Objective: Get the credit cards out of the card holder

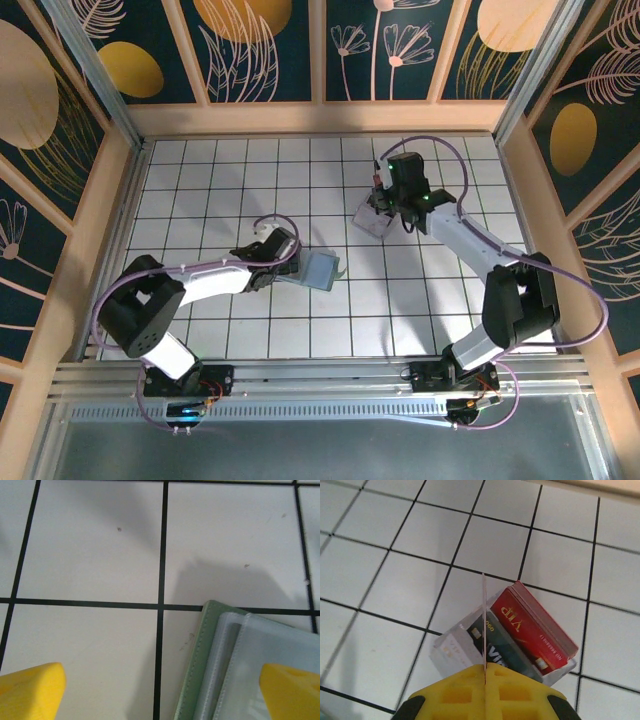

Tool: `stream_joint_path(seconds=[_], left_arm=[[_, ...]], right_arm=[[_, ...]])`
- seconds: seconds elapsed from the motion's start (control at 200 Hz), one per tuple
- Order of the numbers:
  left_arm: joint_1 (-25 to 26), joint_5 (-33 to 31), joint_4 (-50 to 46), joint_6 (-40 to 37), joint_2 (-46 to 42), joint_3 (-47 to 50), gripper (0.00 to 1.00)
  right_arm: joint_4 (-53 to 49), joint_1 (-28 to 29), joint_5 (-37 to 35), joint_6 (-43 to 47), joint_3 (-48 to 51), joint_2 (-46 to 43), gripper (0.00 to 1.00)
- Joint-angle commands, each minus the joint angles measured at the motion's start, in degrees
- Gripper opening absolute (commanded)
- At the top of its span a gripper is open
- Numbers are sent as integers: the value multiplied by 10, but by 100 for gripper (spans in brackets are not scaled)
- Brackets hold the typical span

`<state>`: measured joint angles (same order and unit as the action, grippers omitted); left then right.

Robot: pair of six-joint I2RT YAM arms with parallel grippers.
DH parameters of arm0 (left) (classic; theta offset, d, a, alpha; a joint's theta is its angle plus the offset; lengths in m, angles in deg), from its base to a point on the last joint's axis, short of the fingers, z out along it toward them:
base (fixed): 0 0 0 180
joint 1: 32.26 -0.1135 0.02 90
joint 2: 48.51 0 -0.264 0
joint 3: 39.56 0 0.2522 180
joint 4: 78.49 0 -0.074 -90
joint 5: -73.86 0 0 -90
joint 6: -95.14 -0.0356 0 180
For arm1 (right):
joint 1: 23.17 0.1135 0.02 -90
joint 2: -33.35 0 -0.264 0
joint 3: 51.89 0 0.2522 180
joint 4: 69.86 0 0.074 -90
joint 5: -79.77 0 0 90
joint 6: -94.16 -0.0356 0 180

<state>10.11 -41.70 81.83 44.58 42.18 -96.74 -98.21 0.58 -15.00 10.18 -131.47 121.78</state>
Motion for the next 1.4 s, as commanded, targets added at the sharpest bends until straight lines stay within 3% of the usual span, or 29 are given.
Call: stream_joint_path(seconds=[0.0, 0.455, 1.396], left_arm=[[-3, 4, -20, 1, -23, -11, 99], [-3, -20, -32, 5, -49, -21, 99], [-3, -36, -45, 8, -46, -29, 99]], right_arm=[[2, -2, -28, 115, -25, 12, 0], [12, -22, -64, 210, -42, 61, 0], [-1, -39, -9, 219, -33, 108, 0]])
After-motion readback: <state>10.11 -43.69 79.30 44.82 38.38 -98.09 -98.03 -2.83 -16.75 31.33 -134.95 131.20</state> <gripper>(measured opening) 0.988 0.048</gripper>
